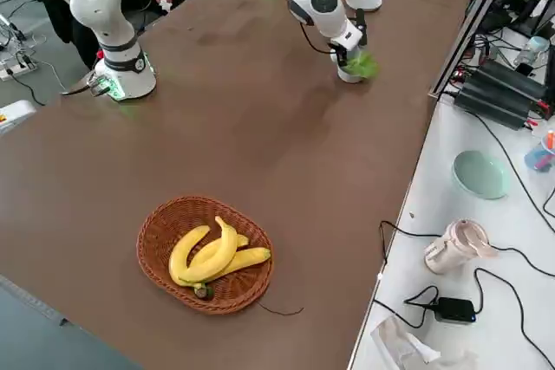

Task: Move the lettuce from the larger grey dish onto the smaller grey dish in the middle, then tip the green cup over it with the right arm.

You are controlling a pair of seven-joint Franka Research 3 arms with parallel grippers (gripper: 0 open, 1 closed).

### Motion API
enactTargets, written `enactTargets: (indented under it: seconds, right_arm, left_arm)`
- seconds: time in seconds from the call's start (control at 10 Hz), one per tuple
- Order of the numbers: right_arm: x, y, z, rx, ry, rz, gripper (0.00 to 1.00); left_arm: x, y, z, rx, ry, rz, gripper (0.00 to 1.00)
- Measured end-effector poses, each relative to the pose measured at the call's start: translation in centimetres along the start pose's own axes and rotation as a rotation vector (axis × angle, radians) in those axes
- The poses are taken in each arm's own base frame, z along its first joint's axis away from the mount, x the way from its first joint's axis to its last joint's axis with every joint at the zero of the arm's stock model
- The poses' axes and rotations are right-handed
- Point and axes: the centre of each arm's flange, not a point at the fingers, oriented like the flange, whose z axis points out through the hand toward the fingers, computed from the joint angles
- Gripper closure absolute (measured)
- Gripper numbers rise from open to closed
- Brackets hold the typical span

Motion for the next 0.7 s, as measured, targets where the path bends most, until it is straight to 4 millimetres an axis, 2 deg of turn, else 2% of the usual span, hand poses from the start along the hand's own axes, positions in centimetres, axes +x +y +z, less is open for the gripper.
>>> enactTargets:
  seconds: [0.2, 0.7]
  right_arm:
    - [0.47, -0.58, -0.02, 0.023, -0.011, 0.058, 0.32]
    - [0.84, -0.17, 0.17, 0.03, -0.021, 0.13, 0.32]
  left_arm:
    - [-0.01, 0.26, 0.0, 0.0, 0.0, 0.004, 0.0]
    - [-0.01, 0.22, -0.01, 0.0, 0.0, 0.004, 0.0]
